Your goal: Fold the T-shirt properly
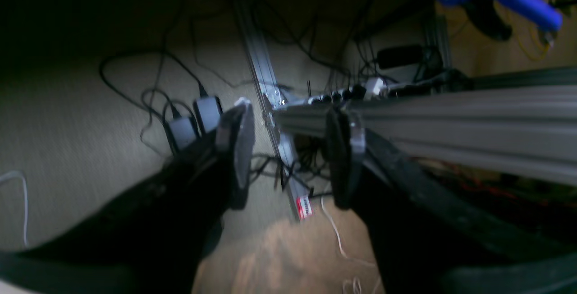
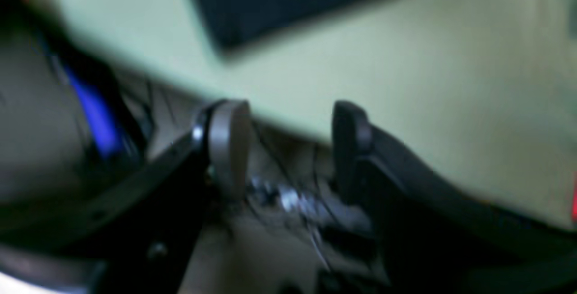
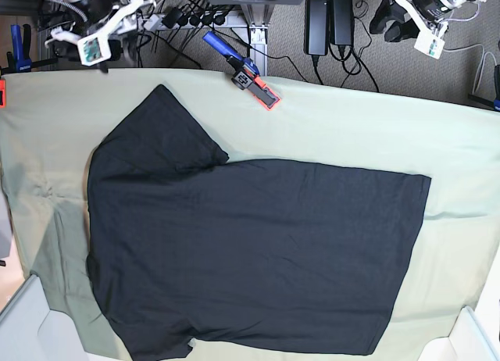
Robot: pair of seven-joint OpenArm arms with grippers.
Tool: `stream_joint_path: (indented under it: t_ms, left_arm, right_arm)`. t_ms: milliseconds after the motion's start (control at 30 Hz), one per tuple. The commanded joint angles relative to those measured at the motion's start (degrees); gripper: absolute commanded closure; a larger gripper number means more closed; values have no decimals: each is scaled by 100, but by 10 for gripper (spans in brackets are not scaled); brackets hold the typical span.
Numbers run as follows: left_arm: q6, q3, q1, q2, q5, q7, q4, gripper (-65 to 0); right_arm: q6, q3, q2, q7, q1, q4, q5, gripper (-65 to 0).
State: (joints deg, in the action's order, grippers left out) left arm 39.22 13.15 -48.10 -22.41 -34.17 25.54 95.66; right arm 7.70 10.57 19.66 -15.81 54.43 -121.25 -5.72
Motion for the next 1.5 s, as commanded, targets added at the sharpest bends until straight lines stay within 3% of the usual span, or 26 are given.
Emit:
stream_joint_path:
  t_ms: [0,100,333,633,833,1067,1300,1467]
  left_arm:
    - [78,37,-85,-63,-76,-57,76,-295]
    - [78,37,-90,-83,-79,74,76,-295]
    - [78,37,-116,-446,-76,149,76,-295]
    - [78,39,-133,-619,-79,214,76,-295]
    - [78,39,-131,-619,-81,210,76,-295]
    - [78,39,-133,-634,-76,214,76,-295]
    - [78,39,-131,-634,-70,247,76,-295]
    - [78,382,-129,-634,-326,365,94,-295]
  right_arm:
    - [-111,94,-31,83,-94,-116,-140,-297]
    - [-114,234,-306,76,-704,-57,-422,-297]
    - [-170,291,-1366,33,-1685,785,-629,-297]
    - [-463,691,-2341,-52,-1969,1241,-898,-297]
    - [-463,693,-2549,-59,-2142,1458,-999,-297]
    - [-494,693,-2557,-76,-2667,2332,-1071,-297]
    - [-492,566,-2566,-256,-2806,2382,-1270,-297]
    - [-492,251,-2800,-332,-2804,2382,-1268,-295]
